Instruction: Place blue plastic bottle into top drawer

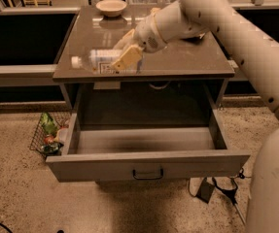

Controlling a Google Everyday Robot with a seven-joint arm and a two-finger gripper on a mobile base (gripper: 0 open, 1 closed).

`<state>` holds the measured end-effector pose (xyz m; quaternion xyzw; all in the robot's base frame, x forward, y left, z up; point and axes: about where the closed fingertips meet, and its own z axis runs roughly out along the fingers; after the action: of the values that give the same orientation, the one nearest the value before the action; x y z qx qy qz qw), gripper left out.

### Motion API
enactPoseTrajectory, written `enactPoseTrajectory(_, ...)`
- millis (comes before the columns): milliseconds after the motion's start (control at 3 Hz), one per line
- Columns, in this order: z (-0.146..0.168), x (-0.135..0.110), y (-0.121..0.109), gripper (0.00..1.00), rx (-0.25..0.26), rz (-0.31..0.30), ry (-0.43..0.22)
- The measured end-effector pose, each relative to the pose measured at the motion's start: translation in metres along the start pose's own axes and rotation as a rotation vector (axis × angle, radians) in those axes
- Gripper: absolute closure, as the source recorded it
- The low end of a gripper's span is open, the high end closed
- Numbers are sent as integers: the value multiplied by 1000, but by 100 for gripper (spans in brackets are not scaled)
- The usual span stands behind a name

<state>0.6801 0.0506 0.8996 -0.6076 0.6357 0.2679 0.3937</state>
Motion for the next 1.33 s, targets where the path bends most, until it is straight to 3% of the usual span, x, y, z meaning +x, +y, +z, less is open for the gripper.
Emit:
enactPoseTrajectory(333, 35, 27, 38, 100, -66, 75, 34)
enactPoseTrajectory(1000, 63, 43, 61, 100, -119, 115, 83)
enactPoseTrajectory(1333, 80, 60, 82, 100, -122, 192, 108)
